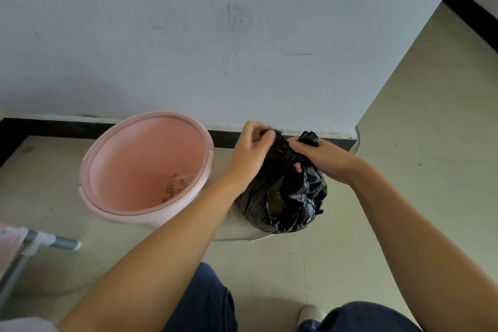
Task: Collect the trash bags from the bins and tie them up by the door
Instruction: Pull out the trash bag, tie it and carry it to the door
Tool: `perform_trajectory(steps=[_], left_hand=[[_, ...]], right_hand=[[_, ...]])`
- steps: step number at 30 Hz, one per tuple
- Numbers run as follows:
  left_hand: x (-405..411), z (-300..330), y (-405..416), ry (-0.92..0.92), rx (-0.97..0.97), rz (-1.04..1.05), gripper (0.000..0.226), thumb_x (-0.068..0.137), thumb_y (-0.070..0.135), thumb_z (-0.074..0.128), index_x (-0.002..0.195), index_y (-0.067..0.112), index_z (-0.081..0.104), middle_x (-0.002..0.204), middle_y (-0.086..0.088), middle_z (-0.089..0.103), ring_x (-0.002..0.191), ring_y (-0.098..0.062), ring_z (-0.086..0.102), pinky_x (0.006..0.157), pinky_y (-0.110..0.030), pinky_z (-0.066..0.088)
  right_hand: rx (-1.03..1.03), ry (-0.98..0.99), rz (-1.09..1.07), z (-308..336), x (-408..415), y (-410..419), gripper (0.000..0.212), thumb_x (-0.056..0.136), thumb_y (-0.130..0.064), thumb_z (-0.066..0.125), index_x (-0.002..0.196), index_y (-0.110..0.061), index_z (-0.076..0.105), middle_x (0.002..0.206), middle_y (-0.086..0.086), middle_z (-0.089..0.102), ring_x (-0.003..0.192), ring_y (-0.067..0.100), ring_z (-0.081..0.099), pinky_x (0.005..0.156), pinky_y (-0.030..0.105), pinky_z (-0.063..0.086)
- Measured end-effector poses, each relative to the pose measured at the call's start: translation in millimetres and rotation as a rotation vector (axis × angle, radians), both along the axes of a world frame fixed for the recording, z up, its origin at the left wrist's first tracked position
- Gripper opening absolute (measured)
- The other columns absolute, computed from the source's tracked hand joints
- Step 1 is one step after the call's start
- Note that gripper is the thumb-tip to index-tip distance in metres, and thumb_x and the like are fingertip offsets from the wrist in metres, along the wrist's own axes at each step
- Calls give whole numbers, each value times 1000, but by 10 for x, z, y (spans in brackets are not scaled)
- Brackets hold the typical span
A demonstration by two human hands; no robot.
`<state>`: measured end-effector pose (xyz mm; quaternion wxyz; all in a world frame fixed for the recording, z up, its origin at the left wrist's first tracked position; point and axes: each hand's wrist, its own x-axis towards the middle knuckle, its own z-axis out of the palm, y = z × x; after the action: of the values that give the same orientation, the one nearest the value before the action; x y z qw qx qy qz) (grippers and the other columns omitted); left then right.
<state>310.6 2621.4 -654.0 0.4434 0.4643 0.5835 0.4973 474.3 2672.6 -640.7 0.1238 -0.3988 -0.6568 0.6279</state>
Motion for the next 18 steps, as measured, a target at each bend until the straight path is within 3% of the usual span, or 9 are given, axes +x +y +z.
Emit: perform_trajectory(steps=[2,4,6,9,11,14,16,18], left_hand=[[37,-133,-20,-71,-86,-259,36,87,20,65,114,14,43,105,-2,66,101,-13,65,97,-34,49],[32,-225,-29,119,-134,-426,37,86,19,64,119,19,46,109,-1,68,107,-13,64,99,-36,49],[-17,-272,-5,254,-126,-387,15,90,16,54,103,18,62,99,2,70,98,-8,63,92,-26,47],[-61,-231,34,194,-164,-257,25,89,7,50,71,16,64,74,0,62,76,-11,55,74,-23,37],[-61,-205,51,119,-199,-248,31,86,3,47,64,18,61,68,0,59,74,-13,53,76,-24,37],[-50,-172,48,-67,-287,-314,28,90,9,41,67,10,58,64,-3,56,69,-17,50,78,-28,38],[-42,-186,59,-229,-387,-373,40,98,26,36,74,7,61,67,-6,57,64,-16,50,77,-29,41],[-15,-223,80,-274,-506,-389,58,100,46,27,79,7,66,68,-5,62,58,-14,54,71,-25,45]], right_hand=[[-80,74,-53,-17,-8,-15,32,102,-30,35,92,-6,54,59,1,43,58,12,42,69,24,37],[-168,145,-80,-25,21,-7,34,101,-32,35,89,-6,53,58,0,41,60,15,40,74,25,40],[-203,176,-27,-19,74,-5,37,100,-33,36,82,-5,53,60,1,43,68,20,41,86,27,40],[-191,123,39,1,142,-27,25,98,-17,44,89,-2,62,67,2,47,66,12,46,74,19,42],[-88,27,30,-17,158,-24,17,93,-5,52,86,-10,66,67,3,47,65,10,48,67,16,41],[181,-157,-37,-96,99,6,17,88,1,55,85,-16,58,73,4,49,66,15,44,65,24,36],[334,-261,-139,-164,11,-20,16,88,-6,56,95,-19,50,78,1,52,67,16,47,61,24,37],[435,-243,-241,-225,-71,-94,20,86,-8,56,100,-19,49,81,-2,56,68,12,52,60,19,40]])
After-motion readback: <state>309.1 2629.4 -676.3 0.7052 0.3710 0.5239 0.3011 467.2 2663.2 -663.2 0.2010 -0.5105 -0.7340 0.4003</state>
